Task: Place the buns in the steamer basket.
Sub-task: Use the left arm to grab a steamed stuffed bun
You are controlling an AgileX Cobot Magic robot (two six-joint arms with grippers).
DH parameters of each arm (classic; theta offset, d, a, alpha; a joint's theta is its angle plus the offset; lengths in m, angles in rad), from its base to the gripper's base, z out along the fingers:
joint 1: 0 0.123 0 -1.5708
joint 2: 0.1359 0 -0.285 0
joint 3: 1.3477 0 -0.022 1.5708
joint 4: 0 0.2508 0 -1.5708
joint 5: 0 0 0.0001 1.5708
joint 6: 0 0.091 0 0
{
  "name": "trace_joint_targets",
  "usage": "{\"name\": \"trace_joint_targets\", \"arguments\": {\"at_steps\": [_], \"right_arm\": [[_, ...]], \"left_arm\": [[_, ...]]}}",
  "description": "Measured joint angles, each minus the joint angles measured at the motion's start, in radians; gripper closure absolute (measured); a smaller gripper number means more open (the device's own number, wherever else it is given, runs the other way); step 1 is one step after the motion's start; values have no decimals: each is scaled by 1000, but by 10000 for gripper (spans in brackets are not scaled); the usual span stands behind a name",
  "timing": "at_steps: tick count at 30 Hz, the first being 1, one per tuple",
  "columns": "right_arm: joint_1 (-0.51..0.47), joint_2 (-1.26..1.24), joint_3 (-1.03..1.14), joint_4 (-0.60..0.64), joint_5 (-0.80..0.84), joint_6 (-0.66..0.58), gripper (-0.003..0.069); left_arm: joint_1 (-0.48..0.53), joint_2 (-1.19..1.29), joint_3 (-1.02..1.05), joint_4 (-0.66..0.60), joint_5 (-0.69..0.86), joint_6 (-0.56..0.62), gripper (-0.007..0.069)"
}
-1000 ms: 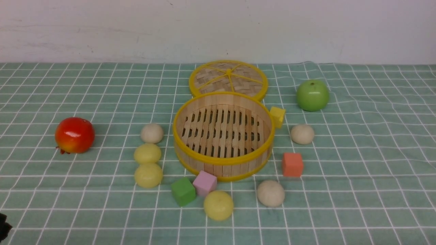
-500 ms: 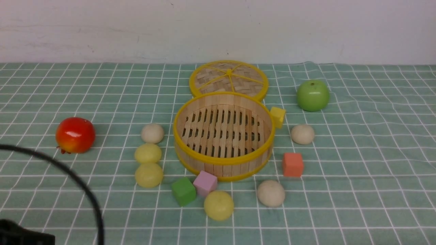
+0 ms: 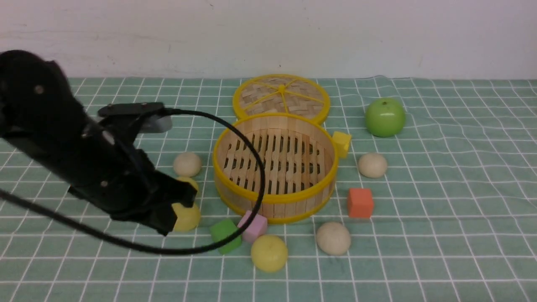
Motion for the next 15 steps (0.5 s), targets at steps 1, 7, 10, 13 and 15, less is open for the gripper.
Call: {"name": "trace_joint_targets", "arguments": {"at_steps": [1, 7, 10, 13, 15], "right_arm": [[0, 0, 0, 0, 0, 0, 419], [0, 0, 0, 0, 0, 0, 419], [0, 0, 0, 0, 0, 0, 419], [0, 0, 0, 0, 0, 0, 419], [0, 0, 0, 0, 0, 0, 419]], "left_arm": [[-1, 26, -23, 8, -1, -1, 638], [-1, 178, -137, 83, -20, -5, 622], [-1, 268, -197, 101, -32, -7, 540], [-1, 331, -228, 137, -54, -9, 434], [-1, 344, -232, 151, -62, -18, 398]]}}
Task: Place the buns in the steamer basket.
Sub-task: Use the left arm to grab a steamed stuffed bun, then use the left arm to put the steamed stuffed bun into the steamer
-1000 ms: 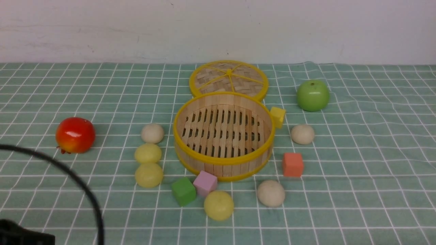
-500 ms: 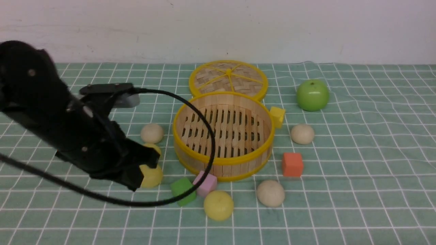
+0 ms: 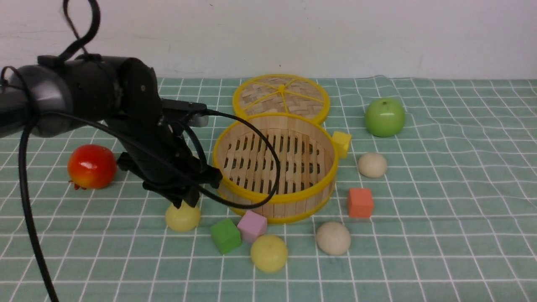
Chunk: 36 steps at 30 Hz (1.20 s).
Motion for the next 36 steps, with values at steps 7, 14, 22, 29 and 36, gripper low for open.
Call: {"name": "trace_joint_targets", "arguments": {"at_steps": [7, 14, 22, 29, 36], "right_arm": [[0, 0, 0, 0, 0, 0, 419], [0, 0, 0, 0, 0, 0, 419], [0, 0, 0, 0, 0, 0, 419], [0, 0, 0, 0, 0, 0, 419], [0, 0, 0, 0, 0, 0, 419]], "left_arm": [[0, 55, -5, 72, -51, -62, 330], [0, 106, -6, 117, -78, -63, 354], [0, 128, -9, 118, -90, -63, 547], [-2, 42, -36, 4, 66, -49, 638], [-50, -65, -88, -235, -48, 148, 638]]}}
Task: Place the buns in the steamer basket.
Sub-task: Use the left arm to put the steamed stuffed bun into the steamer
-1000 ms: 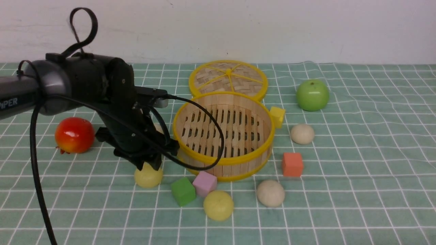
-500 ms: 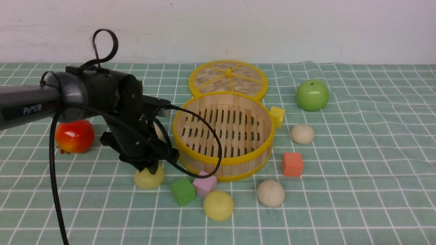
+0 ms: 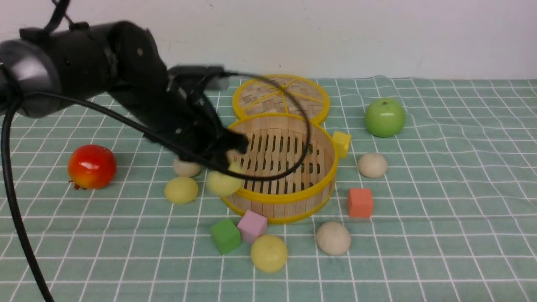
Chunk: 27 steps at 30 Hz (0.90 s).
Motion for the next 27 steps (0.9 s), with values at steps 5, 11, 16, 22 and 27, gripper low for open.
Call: {"name": "trace_joint_targets", "arguments": {"at_steps": [5, 11, 16, 22, 27], "right_arm": [[0, 0, 0, 0, 0, 0, 419], [0, 0, 0, 0, 0, 0, 419], [0, 0, 0, 0, 0, 0, 419], [0, 0, 0, 0, 0, 0, 419], [0, 0, 0, 0, 0, 0, 419]], "left_arm": [[-52, 57, -6, -136, -176, 172, 638], [-68, 143, -6, -146, -264, 226, 638], [-68, 205, -6, -140, -305, 229, 622], [-68, 229, -6, -138, -295, 230, 476], [-68, 175, -6, -134, -281, 221, 269]]}}
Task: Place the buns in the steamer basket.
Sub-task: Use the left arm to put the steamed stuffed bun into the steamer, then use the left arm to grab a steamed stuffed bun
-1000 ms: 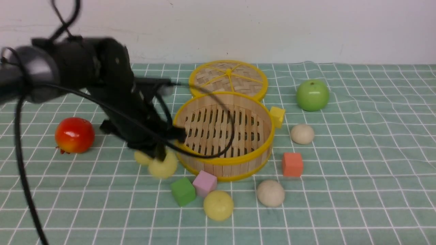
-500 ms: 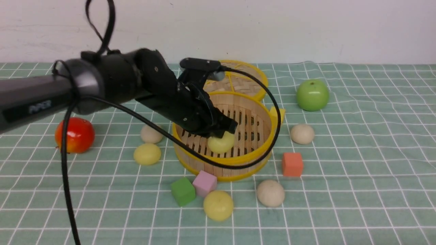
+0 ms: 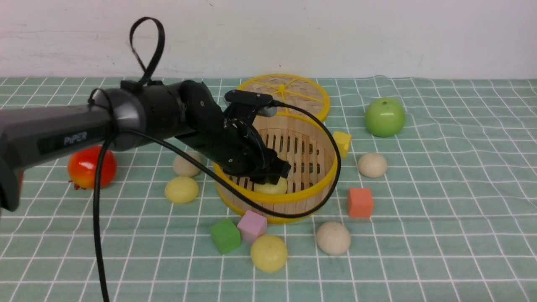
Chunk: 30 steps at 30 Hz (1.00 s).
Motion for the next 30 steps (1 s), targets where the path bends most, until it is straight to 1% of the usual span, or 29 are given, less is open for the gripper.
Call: {"name": "trace_joint_targets", "arguments": {"at_steps": [2, 3, 4, 6, 7, 9, 10, 11, 12, 13, 14, 15, 17, 18, 22, 23, 24, 25, 30], "right_arm": [[0, 0, 0, 0, 0, 0, 419], [0, 0, 0, 0, 0, 0, 419], [0, 0, 0, 0, 0, 0, 419], [0, 0, 0, 0, 0, 0, 419], [0, 0, 0, 0, 0, 0, 419], [0, 0, 0, 0, 0, 0, 419], [0, 0, 0, 0, 0, 0, 419], [0, 0, 0, 0, 0, 0, 419], [0, 0, 0, 0, 0, 0, 419], [0, 0, 0, 0, 0, 0, 419], [0, 0, 0, 0, 0, 0, 419], [0, 0, 0, 0, 0, 0, 419], [0, 0, 0, 0, 0, 0, 419], [0, 0, 0, 0, 0, 0, 419], [0, 0, 0, 0, 0, 0, 419], [0, 0, 0, 0, 0, 0, 419], [0, 0, 0, 0, 0, 0, 419], [0, 0, 0, 0, 0, 0, 419], [0, 0, 0, 0, 0, 0, 419]], "left_arm": [[0, -56, 0, 10, 20, -15, 208], [0, -93, 0, 26, 41, -30, 190], [0, -101, 0, 30, 41, -35, 188], [7, -183, 0, 99, 145, -130, 191], [14, -205, 0, 134, 199, -192, 209], [39, -222, 0, 218, 311, -325, 277], [41, -222, 0, 227, 322, -325, 285], [63, -209, 0, 288, 384, -381, 351], [85, -189, 0, 330, 418, -402, 421], [103, -171, 0, 348, 426, -410, 468], [107, -167, 0, 348, 425, -411, 468], [131, -141, 0, 364, 421, -413, 528], [155, -110, 0, 372, 395, -407, 568], [165, -90, 0, 374, 372, -397, 574], [169, -59, 0, 377, 323, -377, 545], [169, -46, 0, 386, 290, -369, 503], [169, -45, 0, 387, 290, -369, 497], [169, -35, 0, 401, 258, -369, 444], [169, -6, 0, 470, 204, -388, 337]]}}
